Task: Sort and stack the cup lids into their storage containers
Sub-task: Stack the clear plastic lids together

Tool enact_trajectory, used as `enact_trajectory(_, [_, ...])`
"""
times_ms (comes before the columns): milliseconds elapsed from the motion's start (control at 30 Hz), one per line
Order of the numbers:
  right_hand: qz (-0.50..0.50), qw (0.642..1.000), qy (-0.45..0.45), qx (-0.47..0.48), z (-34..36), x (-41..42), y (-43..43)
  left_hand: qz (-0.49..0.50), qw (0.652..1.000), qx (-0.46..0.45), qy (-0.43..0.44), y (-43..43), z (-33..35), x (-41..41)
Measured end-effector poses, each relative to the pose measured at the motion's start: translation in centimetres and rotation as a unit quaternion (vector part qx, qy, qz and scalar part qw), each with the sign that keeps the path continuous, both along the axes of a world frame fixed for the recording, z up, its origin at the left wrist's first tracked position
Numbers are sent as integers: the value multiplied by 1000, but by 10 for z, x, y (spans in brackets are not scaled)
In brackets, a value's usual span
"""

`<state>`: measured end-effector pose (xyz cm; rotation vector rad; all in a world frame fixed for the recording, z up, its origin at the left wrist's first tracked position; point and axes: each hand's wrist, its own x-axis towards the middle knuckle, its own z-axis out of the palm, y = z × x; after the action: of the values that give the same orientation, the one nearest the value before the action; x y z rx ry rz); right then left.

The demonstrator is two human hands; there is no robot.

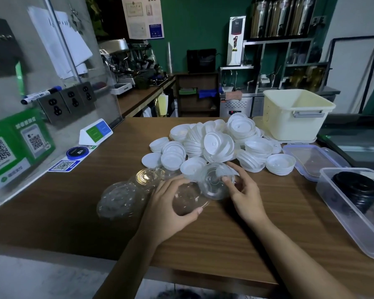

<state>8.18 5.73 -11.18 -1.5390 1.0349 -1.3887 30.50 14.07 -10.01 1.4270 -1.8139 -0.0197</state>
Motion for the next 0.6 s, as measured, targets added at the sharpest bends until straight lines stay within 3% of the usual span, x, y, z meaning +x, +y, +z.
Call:
enact_trajectory(300, [102,995,8,20,17,6,17,-51,998,26,5,-17,0,-21])
enact_trajectory(600, [-2,1000,13,3,-5,-1,-6,107,992,59,-40,-7,-10,-11])
